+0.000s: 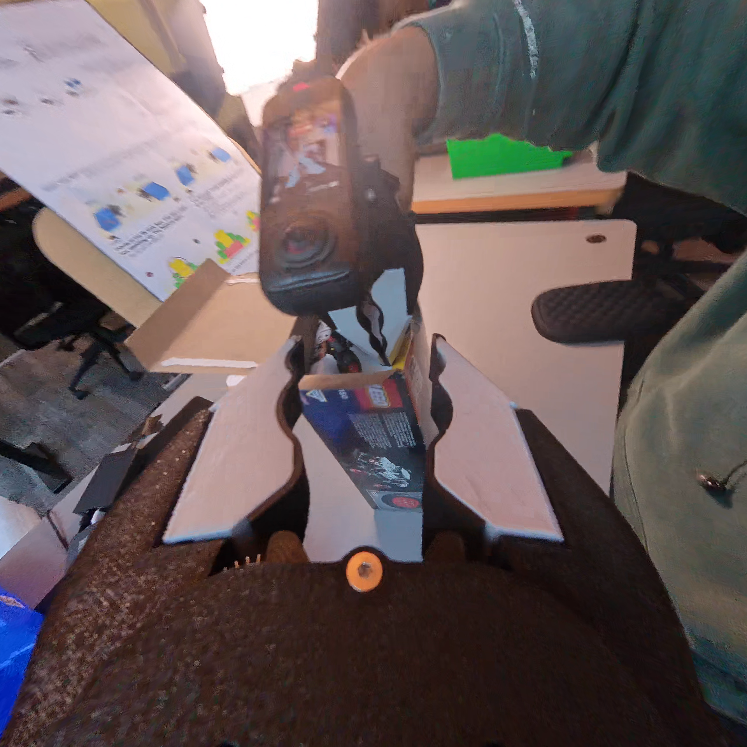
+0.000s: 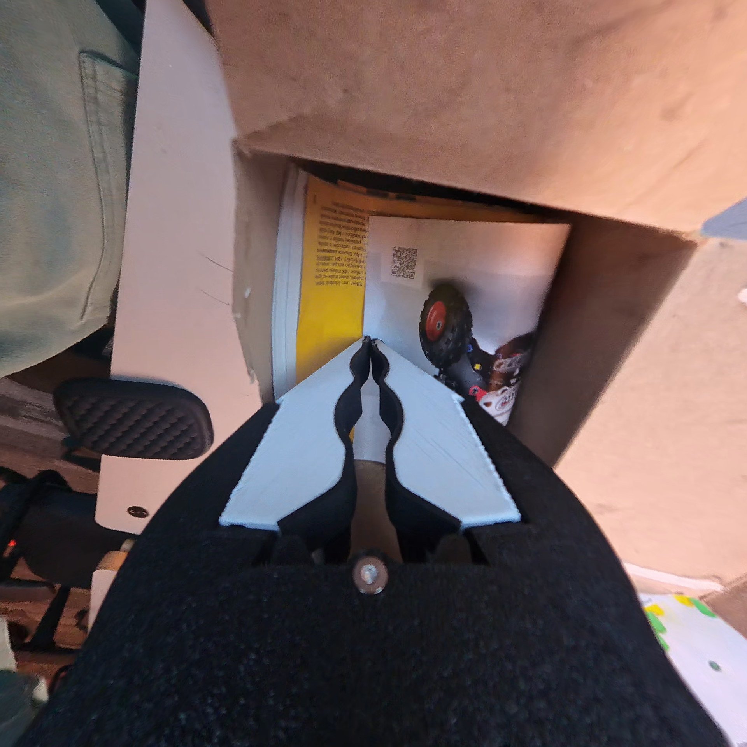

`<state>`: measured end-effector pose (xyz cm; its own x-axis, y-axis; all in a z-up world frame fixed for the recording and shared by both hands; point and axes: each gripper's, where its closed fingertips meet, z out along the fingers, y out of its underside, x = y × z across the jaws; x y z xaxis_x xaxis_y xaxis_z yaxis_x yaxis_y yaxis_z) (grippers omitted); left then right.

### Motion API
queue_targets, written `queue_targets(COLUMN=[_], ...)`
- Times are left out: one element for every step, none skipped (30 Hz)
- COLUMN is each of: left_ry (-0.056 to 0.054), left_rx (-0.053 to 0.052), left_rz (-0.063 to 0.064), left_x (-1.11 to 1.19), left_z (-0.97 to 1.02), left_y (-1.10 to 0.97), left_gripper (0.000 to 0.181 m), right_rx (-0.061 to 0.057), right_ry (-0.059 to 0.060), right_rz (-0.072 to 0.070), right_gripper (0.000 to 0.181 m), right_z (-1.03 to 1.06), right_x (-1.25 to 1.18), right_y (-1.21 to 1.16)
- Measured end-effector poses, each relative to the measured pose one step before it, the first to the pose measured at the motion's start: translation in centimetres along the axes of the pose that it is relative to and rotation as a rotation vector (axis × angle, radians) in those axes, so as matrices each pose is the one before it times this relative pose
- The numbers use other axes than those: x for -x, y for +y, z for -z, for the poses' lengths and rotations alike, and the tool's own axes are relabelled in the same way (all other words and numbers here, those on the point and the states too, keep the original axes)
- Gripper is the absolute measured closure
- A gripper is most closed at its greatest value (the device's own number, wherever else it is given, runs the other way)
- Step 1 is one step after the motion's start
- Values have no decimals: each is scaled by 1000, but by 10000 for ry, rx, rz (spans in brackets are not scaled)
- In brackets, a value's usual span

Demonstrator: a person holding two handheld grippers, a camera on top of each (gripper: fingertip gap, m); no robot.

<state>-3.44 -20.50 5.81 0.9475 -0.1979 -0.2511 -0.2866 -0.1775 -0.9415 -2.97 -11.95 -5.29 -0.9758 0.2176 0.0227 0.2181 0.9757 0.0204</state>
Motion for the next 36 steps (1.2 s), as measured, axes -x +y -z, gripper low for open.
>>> queue_targets(left_ry=[-435, -387, -266, -134, 5, 78, 101, 119, 95, 98, 99, 31, -118, -9, 5, -108, -171, -189, -184, -160, -132, -169, -166, -150, -94, -7, 45, 71, 76, 113, 132, 119, 148, 230, 247, 208], left_rx=[-438, -458, -360, -213, -26, 151, 201, 189, 102, -41, -155, -210, -129, -141, -8, -28, -79, -83, -112, -175, -282, -351, -395, -412, -398, -311, -138, 72, 184, 149, 128, 154, 206, 325, 456, 506], left_rz=[216, 216, 191, 268, 339, 363, 353, 290, 223, 147, 55, -41, -80, -86, -43, -78, -164, -171, -161, -175, -197, -187, -183, -171, -184, -203, -212, -185, -158, -201, -248, -285, -322, -333, -342, -370], left_x=[521, 447, 250, 55, -103, -148, -117, -94, -21, 4, -23, 51, 283, 95, 4, 103, 115, 121, 84, 10, -72, -52, -46, -42, -98, -178, -213, -213, -186, -250, -292, -263, -294, -406, -405, -349], left_z=[722, 596, 367, -12, -453, -853, -1133, -1255, -1233, -1089, -850, -549, -263, -97, -73, 12, 114, 193, 236, 297, 399, 467, 508, 499, 463, 347, 212, 66, -41, -105, -156, -248, -371, -477, -516, -507], left_y=[288, 305, 532, 830, 1184, 1462, 1477, 1281, 895, 393, -32, -316, -296, -328, -105, -82, -74, -64, -81, -180, -381, -572, -742, -852, -916, -864, -645, -334, -146, -131, -114, -34, 94, 290, 468, 520], left_gripper=[108, 100, 96, 92, 86, 79, 73, 68, 64, 62, 63, 66, 73, 77, 77, 78, 78, 78, 79, 82, 88, 93, 97, 102, 107, 109, 109, 109, 107, 103, 102, 101, 101, 100, 100, 100], right_rx=[-173, -186, -46, 58, -11, 66, 162, 179, 61, 39, -81, -404, -689, -888, -910, -946, -960, -897, -810, -789, -777, -768, -759, -702, -726, -691, -611, -530, -273, -7, -52, -285, -329, -227, -6, -37], right_ry=[-56, -213, -203, -36, 68, 90, 160, 253, 308, 276, 274, 295, 320, 294, 335, 568, 661, 679, 725, 685, 613, 656, 705, 581, 327, 147, 18, -76, 95, -7, 10, -68, -75, -116, -164, -33], right_rz=[106, -22, -207, -273, -91, 49, 134, 272, 178, -7, -8, 31, -70, -280, -353, -290, -199, -108, -21, -21, -143, -256, -262, -292, -414, -476, -445, -358, -301, -237, -218, -208, -194, -50, 143, 364], right_gripper=[181, 181, 181, 181, 181, 181, 181, 181, 181, 181, 181, 180, 177, 174, 167, 161, 157, 153, 147, 143, 140, 136, 136, 135, 132, 126, 121, 115, 112, 109, 104, 103, 102, 100, 95, 90], right_z=[-123, -167, -156, -226, -262, -337, -258, -31, 132, 198, 431, 861, 1342, 1740, 1934, 1997, 1955, 1816, 1723, 1641, 1557, 1523, 1485, 1423, 1329, 1195, 1047, 846, 592, 302, 17, -187, -425, -698, -883, -856], right_x=[180, 204, -91, -391, -361, -192, -107, -147, -267, -278, -206, -173, -328, -462, -609, -851, -808, -622, -500, -337, -237, -332, -440, -283, 11, 198, 347, 457, 178, 339, 418, 617, 615, 596, 613, 374], right_y=[-379, -317, -127, -85, -283, -272, -193, -29, -26, 62, 10, -202, -367, -501, -457, -472, -481, -390, -231, -118, 31, 198, 449, 732, 903, 1110, 1374, 1573, 1936, 2200, 1908, 1248, 734, 347, 66, -492])
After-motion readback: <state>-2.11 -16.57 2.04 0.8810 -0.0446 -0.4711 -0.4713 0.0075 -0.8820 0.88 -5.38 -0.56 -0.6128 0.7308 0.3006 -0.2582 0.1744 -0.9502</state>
